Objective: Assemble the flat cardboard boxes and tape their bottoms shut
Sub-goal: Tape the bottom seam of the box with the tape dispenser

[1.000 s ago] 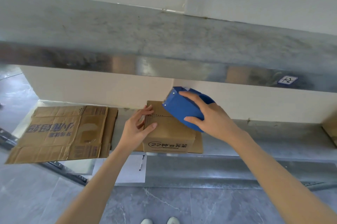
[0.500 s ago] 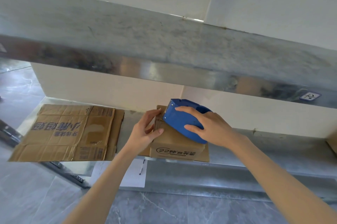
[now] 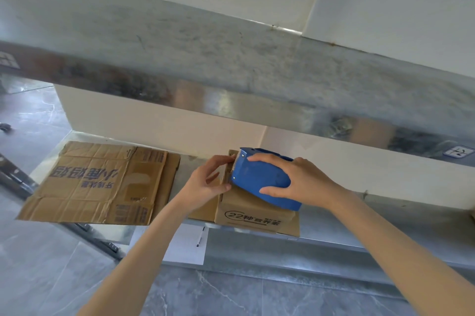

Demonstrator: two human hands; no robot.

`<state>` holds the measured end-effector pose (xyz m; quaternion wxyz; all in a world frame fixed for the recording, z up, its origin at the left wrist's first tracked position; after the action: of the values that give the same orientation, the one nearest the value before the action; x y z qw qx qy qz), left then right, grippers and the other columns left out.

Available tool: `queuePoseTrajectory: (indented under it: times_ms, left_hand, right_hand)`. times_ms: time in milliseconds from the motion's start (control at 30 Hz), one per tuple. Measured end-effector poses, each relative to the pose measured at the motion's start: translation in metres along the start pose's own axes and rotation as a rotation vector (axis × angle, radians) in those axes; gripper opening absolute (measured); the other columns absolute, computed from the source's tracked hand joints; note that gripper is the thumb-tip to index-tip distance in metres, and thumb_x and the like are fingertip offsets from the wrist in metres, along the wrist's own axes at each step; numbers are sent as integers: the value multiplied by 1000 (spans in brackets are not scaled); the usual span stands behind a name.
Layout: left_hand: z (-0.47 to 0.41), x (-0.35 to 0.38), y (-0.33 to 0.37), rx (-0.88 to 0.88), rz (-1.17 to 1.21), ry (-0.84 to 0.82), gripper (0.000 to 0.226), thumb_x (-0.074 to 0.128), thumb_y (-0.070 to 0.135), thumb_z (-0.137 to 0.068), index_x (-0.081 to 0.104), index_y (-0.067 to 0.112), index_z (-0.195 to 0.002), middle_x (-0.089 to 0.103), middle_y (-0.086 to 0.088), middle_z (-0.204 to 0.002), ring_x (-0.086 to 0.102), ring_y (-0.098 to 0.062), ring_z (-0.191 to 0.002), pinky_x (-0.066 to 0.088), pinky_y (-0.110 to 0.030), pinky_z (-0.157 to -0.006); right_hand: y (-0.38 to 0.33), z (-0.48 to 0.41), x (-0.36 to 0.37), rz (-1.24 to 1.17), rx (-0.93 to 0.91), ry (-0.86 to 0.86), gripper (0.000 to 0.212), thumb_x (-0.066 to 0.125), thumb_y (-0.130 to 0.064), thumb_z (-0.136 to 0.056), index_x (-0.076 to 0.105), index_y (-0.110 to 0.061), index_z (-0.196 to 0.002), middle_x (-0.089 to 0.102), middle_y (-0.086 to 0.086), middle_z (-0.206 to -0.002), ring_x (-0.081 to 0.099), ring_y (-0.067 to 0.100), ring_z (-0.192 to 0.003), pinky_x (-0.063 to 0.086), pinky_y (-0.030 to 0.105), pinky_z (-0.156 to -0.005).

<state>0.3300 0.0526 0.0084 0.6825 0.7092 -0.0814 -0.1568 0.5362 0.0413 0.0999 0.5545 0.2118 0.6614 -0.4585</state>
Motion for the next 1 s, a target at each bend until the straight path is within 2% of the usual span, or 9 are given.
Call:
queuePoseTrajectory:
  times_ms: [100,200,433,533,667,733,833,1000]
  left_hand:
    - [-8,-9,16,62,-9,31,47,67,6,-81,62,27,-123,63,14,-128,50,-3,-129,34,-30,-111]
    - [-18,-11,32,101,-15,15,43,62,2,-90,61,20,-129,63,11,-132,51,-7,-129,38,-35,-108]
    - [-35,1,40,92,-77,-55,59,49,-24,-84,65,25,-113,70,-1,-115,66,-15,-110,52,-31,-96]
    - [-36,2,38,95,-87,-49,53,51,-23,-84,69,23,-103,72,2,-104,68,-11,-100,54,-26,-87]
    - [-39,3,35,86,-118,-29,45,47,-23,-84,71,15,-94,73,-7,-98,68,-19,-93,55,-39,-84]
    - [-40,2,34,69,-119,-30,45,46,-21,-86,71,14,-97,73,-6,-101,68,-17,-95,55,-37,-85]
    - [-40,3,34,42,-143,-122,43,47,-19,-88,70,11,-108,74,-3,-106,69,-14,-100,55,-27,-86]
    - [-40,5,35,35,-251,-183,42,52,-16,-88,69,12,-115,72,3,-113,65,-6,-108,49,-18,-90]
  right_hand:
    - [3,8,6,2,-16,21,64,62,-61,-84,22,-75,-132,47,-2,-55,42,15,-47,40,19,-52]
    - [5,13,10,25,-22,38,65,62,-60,-85,20,-76,-132,44,2,-55,46,18,-54,40,18,-55]
    - [6,15,11,40,-13,17,64,58,-62,-88,14,-77,-132,58,5,-69,51,17,-55,44,23,-55]
    - [6,15,11,48,-8,13,65,56,-62,-88,11,-78,-131,60,5,-73,53,15,-57,47,26,-60]
    - [6,16,9,29,-11,27,64,56,-63,-88,12,-78,-132,57,3,-69,52,15,-56,43,20,-55]
    - [7,18,9,22,-10,36,63,56,-63,-88,13,-78,-132,55,2,-66,51,15,-56,42,20,-54]
    - [7,19,9,29,-21,54,63,56,-62,-88,13,-78,-131,51,1,-61,49,17,-55,39,19,-53]
    - [8,21,10,33,-18,58,61,52,-66,-87,13,-78,-132,51,-5,-64,50,13,-55,39,17,-53]
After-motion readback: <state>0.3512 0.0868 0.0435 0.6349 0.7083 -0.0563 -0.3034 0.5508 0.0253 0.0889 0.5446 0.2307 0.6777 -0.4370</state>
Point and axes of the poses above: each hand's wrist, its own z-axis away from the middle knuckle, its own x-axis out of the palm, y = z × x, the point moved 5 cm from there along -z, towards the middle knuckle
